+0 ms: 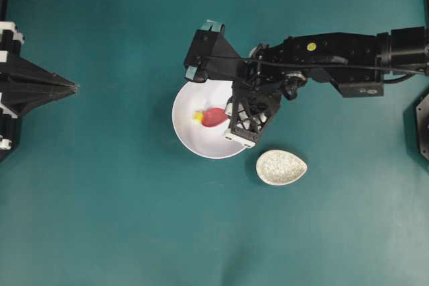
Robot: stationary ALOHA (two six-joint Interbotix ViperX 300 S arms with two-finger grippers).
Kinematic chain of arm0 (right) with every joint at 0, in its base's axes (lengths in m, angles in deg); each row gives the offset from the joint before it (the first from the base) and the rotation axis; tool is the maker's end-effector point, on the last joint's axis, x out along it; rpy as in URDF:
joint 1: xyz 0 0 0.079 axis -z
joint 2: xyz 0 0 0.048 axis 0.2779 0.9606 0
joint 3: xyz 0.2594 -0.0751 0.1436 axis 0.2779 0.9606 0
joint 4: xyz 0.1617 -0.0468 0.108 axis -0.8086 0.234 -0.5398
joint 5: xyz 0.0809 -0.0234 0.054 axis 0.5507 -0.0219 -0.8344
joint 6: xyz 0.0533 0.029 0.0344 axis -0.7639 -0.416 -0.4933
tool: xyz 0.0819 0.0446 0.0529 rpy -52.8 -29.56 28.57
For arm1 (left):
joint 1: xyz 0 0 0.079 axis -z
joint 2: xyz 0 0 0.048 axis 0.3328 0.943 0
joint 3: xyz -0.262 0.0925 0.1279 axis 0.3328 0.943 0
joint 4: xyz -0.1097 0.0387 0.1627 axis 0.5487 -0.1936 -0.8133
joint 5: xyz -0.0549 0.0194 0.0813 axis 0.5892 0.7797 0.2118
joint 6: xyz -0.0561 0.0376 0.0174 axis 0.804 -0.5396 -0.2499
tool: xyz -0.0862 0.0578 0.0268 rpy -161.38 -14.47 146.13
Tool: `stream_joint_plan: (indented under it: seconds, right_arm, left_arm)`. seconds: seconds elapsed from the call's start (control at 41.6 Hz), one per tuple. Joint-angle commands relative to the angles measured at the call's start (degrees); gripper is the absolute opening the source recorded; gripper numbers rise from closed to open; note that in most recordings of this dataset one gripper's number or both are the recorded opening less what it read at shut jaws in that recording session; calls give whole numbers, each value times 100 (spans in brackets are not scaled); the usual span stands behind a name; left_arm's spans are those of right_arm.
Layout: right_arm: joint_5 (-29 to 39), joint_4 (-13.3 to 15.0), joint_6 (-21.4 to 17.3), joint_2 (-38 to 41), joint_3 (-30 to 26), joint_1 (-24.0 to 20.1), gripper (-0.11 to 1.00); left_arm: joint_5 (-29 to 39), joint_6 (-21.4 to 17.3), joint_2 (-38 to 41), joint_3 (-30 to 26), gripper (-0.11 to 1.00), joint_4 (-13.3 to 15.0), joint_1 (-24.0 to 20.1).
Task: Scoop the yellow hexagonal prism block from the bowl with a spoon using the right arm.
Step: 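Lower the spoon into the bowl and push it under the yellow block, then tilt the spoon up to cradle the yellow block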
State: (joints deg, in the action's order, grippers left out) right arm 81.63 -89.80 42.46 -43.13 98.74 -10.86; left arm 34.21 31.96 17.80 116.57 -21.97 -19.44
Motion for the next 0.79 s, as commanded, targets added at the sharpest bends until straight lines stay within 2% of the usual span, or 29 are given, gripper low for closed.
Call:
stream_joint_plan:
  seconds: [0.0, 0.264, 0.769]
  right_arm:
    - [-220, 0, 18, -97, -158, 0, 21]
    - [-677, 0, 18, -97, -211, 0, 21]
    - [-686, 0, -35, -141, -246, 0, 21]
  left_arm:
    - [-26, -9, 35, -141, 0, -9, -9]
    - [-26, -9, 35, -141, 0, -9, -9]
    - [-26, -9, 35, -141, 0, -9, -9]
